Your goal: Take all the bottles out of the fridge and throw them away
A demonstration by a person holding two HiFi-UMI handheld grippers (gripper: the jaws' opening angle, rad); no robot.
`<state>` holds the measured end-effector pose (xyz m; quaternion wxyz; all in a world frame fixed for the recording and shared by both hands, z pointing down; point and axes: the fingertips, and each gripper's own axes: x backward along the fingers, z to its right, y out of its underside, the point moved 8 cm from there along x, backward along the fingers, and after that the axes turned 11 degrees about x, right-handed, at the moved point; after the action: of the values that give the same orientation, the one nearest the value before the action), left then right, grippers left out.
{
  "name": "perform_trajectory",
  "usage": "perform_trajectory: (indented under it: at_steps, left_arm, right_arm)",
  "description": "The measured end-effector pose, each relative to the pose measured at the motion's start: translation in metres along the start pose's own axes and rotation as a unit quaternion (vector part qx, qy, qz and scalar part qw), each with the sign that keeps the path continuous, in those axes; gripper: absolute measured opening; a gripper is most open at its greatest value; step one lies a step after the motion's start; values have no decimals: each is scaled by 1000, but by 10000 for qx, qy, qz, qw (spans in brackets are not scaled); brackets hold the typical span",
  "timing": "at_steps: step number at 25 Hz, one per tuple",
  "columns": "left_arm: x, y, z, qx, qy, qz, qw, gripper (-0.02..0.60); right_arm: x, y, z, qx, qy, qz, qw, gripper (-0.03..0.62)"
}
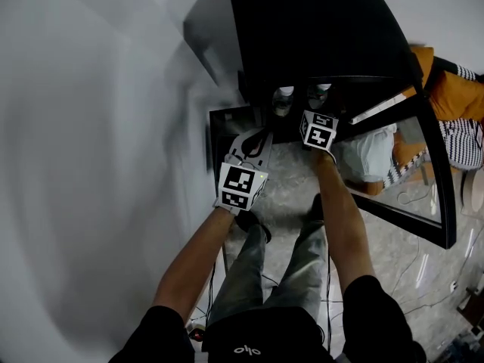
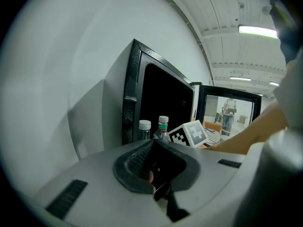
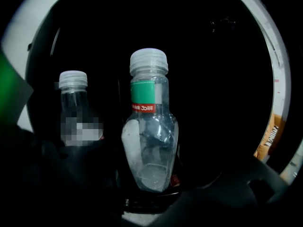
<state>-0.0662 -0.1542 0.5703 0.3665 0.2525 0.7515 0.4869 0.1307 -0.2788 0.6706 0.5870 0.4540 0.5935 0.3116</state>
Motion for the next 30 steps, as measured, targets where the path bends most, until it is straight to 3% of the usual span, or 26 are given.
perform_trajectory:
  at_steps: [4,17,30]
  left_arm:
    - [8,-5,-5,20,-47,49,10000,-2]
    - [21,-15,-2,48,-112,163,9998,-2]
    - [52,-52,54,215,-52,266,9994,-2]
  right_arm:
    - [3,-1,-2,262,-18,-163,9995,316]
    - [40,1,-2,334,-215,-85,9992,304]
    - [156,-30,19,91,-487,-103,9987,304]
